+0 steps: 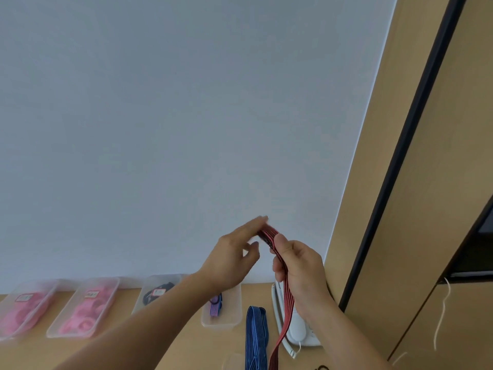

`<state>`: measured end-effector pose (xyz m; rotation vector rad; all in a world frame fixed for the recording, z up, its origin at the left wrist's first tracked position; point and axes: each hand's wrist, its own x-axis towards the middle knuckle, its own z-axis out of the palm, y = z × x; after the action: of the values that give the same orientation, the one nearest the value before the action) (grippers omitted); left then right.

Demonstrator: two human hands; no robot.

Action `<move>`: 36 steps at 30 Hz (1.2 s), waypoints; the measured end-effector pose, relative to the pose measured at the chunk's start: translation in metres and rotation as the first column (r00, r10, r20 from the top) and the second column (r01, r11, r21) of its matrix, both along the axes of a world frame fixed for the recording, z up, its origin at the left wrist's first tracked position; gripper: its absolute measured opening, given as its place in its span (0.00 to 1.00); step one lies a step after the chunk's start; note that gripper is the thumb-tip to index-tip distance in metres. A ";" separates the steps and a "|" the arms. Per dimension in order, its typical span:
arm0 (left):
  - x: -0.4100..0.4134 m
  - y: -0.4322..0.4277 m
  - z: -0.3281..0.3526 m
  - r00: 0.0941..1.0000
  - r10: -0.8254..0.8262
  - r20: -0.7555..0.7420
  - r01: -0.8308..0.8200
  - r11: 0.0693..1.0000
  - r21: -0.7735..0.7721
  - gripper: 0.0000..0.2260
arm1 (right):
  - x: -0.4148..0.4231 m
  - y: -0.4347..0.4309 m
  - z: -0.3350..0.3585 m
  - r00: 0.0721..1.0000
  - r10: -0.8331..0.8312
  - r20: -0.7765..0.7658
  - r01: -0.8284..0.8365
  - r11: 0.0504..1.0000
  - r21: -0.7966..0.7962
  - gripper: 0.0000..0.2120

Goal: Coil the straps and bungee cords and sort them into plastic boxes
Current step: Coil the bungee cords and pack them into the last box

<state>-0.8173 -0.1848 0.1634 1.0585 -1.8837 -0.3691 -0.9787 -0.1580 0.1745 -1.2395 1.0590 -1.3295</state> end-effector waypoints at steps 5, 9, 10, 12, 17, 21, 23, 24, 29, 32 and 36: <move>-0.009 0.006 0.024 0.837 -0.057 -0.544 0.422 0.700 0.576 0.19 | 0.001 0.002 -0.003 0.999 0.017 -0.046 -0.020 0.997 -0.069 0.12; -0.016 0.009 0.029 0.847 -0.049 -0.530 0.341 0.815 0.469 0.14 | 0.003 0.003 -0.008 0.996 0.021 -0.088 -0.020 1.000 0.015 0.18; -0.015 0.009 0.029 0.850 -0.042 -0.525 0.321 0.831 0.454 0.13 | 0.003 0.003 -0.009 0.996 0.028 -0.087 -0.024 0.999 0.044 0.18; -0.014 0.006 0.027 0.875 -0.030 -0.483 0.269 0.860 0.433 0.09 | 0.001 0.004 -0.010 0.996 0.055 -0.076 -0.050 0.996 0.076 0.18; -0.010 -0.001 0.023 0.925 0.039 -0.377 0.097 0.937 0.335 0.06 | -0.007 0.005 -0.008 0.991 0.126 -0.040 -0.120 0.984 0.128 0.14; -0.007 -0.004 0.009 0.993 0.116 0.036 -0.118 0.990 0.075 0.10 | -0.011 0.003 -0.004 0.992 0.124 -0.034 -0.117 0.982 0.149 0.17; -0.006 -0.002 0.005 0.973 0.164 0.161 -0.149 0.984 -0.099 0.12 | -0.010 0.002 -0.002 0.992 0.110 -0.070 -0.098 0.984 0.148 0.19; -0.006 -0.002 0.003 0.965 0.164 0.204 -0.129 0.976 -0.174 0.12 | -0.010 0.001 -0.001 0.992 0.102 -0.080 -0.089 0.985 0.146 0.20; -0.006 -0.004 0.005 0.877 0.249 0.412 -0.035 0.887 -0.461 0.19 | -0.007 0.001 0.003 0.993 0.110 -0.034 -0.105 0.988 0.116 0.31; -0.004 -0.006 0.003 0.834 0.298 0.465 -0.007 0.847 -0.531 0.24 | -0.003 0.001 0.001 0.994 0.102 -0.029 -0.098 0.989 0.107 0.32; -0.001 -0.006 -0.003 0.838 0.286 0.465 0.007 0.846 -0.533 0.28 | 0.001 0.000 -0.005 0.997 0.068 -0.038 -0.064 0.994 0.093 0.25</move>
<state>-0.8179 -0.1907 0.1604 0.9708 -2.1806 0.5701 -0.9776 -0.1580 0.1698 -1.2270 1.0871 -1.1969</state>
